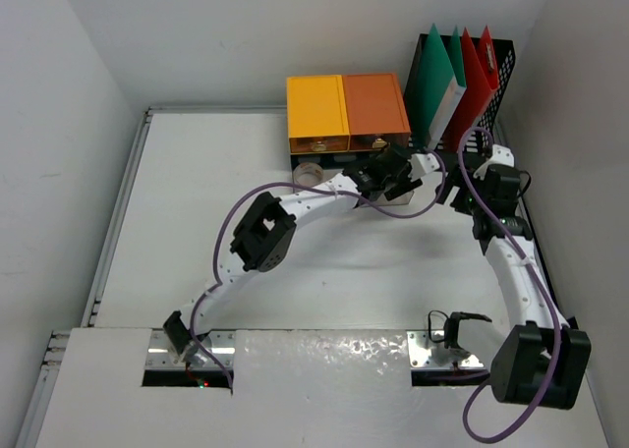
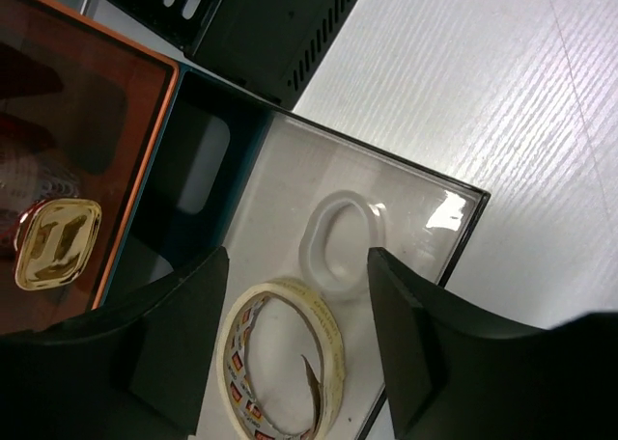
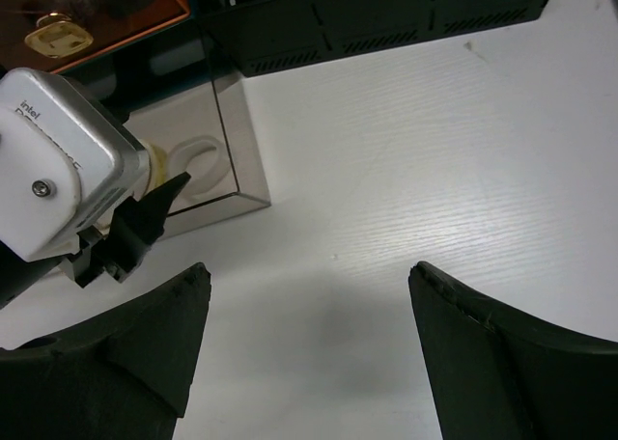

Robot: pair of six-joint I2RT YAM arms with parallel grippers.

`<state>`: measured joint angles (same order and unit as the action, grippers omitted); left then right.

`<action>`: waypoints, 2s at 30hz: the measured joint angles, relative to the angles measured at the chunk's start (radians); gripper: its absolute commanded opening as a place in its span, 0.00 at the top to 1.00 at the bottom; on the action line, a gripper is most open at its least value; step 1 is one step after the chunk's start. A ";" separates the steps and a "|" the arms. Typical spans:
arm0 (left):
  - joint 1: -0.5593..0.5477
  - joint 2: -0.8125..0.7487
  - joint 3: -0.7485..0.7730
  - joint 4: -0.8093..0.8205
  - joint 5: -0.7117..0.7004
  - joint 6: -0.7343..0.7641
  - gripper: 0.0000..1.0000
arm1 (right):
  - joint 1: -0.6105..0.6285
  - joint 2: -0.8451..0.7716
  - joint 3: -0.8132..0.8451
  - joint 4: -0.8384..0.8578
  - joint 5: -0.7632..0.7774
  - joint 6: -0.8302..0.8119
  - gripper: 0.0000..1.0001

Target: Organize the desk

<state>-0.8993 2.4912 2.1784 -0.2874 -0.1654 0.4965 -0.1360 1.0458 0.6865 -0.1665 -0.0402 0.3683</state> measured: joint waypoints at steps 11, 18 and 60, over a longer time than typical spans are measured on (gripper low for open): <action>0.003 -0.049 0.000 -0.099 0.016 0.001 0.35 | 0.000 0.009 0.010 -0.007 -0.059 0.009 0.18; -0.010 -0.220 -0.047 -0.203 0.030 -0.003 0.32 | 0.001 0.006 0.025 -0.012 -0.088 0.023 0.24; 0.460 -0.374 -0.123 -0.271 0.062 -0.209 0.28 | 0.499 0.640 0.055 0.371 -0.027 0.103 1.00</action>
<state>-0.4389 2.1170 2.0556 -0.5583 -0.1036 0.2871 0.3630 1.6863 0.7410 0.2043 -0.0673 0.4713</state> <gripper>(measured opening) 0.717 0.002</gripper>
